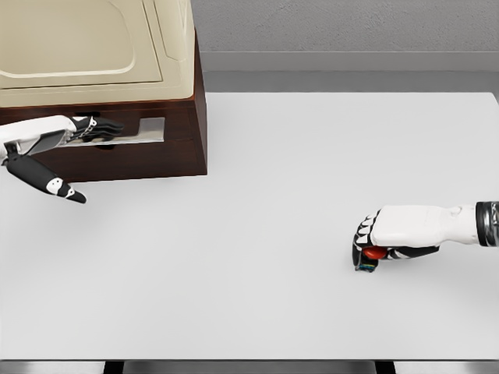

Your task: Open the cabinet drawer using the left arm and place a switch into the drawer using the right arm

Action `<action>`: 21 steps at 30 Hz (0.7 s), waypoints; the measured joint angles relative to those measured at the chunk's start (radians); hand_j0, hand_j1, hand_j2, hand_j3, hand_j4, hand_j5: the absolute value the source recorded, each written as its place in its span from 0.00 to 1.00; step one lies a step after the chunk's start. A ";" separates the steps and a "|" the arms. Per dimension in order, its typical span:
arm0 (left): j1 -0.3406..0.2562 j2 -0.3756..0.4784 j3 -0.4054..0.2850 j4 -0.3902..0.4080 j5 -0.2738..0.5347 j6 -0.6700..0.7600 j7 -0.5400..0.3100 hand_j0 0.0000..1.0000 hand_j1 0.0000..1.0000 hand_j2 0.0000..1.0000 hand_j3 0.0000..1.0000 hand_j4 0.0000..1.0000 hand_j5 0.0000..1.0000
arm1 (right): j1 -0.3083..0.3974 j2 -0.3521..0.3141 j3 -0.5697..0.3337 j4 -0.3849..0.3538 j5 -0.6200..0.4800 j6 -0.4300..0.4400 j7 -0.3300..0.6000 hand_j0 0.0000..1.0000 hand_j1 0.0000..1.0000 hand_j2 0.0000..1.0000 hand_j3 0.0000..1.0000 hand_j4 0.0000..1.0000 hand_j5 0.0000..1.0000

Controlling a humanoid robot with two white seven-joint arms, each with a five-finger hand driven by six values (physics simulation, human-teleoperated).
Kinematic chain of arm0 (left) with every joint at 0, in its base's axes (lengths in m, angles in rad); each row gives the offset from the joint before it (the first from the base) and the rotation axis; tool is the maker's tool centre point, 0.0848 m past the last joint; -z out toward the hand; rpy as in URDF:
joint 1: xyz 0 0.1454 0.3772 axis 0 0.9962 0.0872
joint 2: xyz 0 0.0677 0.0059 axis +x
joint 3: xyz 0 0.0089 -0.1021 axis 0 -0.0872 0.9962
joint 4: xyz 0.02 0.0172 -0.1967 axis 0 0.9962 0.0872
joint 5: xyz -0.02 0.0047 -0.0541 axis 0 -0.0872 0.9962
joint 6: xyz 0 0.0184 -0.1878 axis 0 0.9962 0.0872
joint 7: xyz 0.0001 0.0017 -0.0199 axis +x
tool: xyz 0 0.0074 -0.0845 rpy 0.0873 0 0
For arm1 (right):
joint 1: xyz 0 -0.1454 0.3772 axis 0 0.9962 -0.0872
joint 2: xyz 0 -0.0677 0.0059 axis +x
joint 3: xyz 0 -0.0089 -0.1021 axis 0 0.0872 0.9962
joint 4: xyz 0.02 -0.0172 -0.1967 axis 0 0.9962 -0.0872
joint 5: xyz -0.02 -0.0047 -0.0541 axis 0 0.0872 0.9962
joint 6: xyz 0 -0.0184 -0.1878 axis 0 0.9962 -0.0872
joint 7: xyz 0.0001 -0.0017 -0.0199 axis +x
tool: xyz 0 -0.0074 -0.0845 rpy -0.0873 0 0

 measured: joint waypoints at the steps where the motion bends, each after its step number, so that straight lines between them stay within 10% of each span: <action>1: 0.000 0.002 -0.001 -0.003 -0.001 0.000 -0.004 1.00 1.00 1.00 1.00 1.00 1.00 | 0.000 0.000 0.000 0.000 0.000 0.000 0.000 0.51 0.51 0.51 0.51 0.51 0.51; 21: 0.011 0.068 0.009 -0.029 0.071 -0.002 -0.111 1.00 1.00 1.00 1.00 1.00 1.00 | -0.045 0.008 -0.007 0.006 -0.009 -0.001 0.000 0.50 0.50 0.50 0.50 0.50 0.50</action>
